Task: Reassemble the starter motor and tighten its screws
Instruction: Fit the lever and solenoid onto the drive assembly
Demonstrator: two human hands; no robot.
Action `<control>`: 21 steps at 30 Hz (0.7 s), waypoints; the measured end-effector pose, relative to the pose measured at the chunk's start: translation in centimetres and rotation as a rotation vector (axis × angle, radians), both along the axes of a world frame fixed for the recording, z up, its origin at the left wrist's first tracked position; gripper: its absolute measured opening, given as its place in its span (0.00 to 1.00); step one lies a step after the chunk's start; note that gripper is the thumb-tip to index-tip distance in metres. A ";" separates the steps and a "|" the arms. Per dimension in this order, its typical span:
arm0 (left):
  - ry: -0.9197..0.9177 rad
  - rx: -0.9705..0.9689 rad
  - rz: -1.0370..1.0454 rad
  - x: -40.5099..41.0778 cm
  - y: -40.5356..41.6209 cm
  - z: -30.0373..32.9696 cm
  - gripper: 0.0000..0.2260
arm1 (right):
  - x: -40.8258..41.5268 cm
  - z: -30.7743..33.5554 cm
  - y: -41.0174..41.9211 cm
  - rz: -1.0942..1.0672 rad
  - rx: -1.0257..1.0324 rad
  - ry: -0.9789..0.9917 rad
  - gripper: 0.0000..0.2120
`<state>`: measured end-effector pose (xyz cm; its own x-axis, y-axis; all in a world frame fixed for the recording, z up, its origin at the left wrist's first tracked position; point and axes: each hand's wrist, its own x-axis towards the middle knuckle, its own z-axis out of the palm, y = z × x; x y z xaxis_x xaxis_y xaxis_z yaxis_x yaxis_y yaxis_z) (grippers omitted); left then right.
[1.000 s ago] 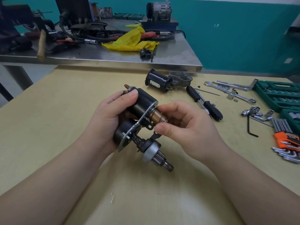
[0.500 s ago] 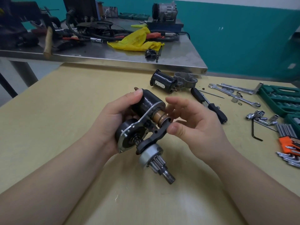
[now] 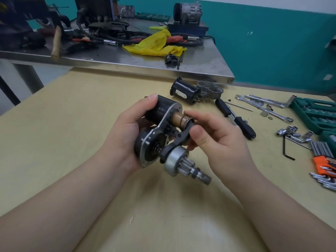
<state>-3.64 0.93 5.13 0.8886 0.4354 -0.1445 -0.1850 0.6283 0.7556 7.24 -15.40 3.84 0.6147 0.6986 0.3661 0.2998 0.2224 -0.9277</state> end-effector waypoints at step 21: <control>-0.114 0.137 0.262 0.3 -1.3 0.0 0.29 | -2.7 -2.1 1.5 -0.080 0.147 0.306 0.25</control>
<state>-3.32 -0.35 5.08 0.7510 0.6599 0.0254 -0.4150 0.4417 0.7954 4.54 -13.93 1.73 0.7624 0.5972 0.2492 0.0344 0.3472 -0.9372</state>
